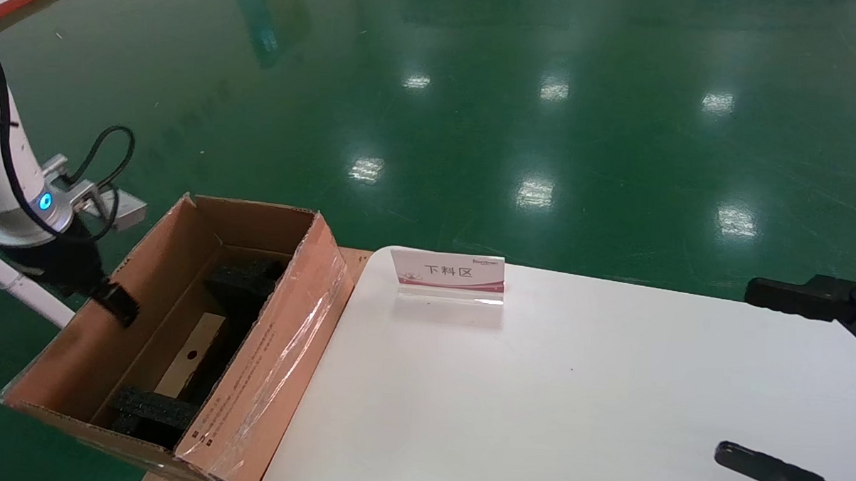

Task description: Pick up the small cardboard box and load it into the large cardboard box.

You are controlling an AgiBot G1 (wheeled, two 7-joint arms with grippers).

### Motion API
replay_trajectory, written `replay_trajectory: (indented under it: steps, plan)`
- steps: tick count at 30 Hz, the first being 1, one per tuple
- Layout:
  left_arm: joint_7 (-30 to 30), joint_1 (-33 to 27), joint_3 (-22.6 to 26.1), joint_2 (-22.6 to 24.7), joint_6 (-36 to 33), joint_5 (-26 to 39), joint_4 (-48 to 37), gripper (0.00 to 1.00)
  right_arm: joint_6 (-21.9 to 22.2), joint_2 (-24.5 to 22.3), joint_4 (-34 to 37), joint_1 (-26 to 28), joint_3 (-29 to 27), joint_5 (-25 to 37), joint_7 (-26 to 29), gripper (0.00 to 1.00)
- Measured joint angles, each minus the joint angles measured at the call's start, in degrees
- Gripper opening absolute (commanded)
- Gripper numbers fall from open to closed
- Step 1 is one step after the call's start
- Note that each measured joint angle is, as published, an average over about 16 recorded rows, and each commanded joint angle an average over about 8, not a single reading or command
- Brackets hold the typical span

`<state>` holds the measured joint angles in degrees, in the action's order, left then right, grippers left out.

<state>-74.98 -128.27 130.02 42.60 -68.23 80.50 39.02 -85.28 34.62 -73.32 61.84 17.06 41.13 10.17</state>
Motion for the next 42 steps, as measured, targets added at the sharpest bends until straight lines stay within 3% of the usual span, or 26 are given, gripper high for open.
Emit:
replay_trajectory:
  steps: [13, 22, 31, 42]
  plan:
    - [8.89, -11.87, -6.93, -9.73, 1.86, -7.76, 18.44, 1.00, 0.00, -0.01, 0.02, 0.02, 0.04, -0.02, -0.02, 1.00]
    - [13.99, -15.08, -11.22, -14.24, 0.78, -14.39, 25.52, 1.00, 0.01, -0.02, 0.04, 0.02, 0.06, -0.04, -0.04, 1.00]
    - [18.57, -10.41, -18.80, -14.50, -0.91, -17.49, 27.68, 1.00, 0.02, -0.02, 0.06, 0.03, 0.07, -0.05, -0.05, 1.00]
    - [26.97, 3.69, -36.29, -13.25, -3.97, -21.41, 29.03, 1.00, 0.02, -0.03, 0.08, 0.05, 0.10, -0.07, -0.07, 1.00]
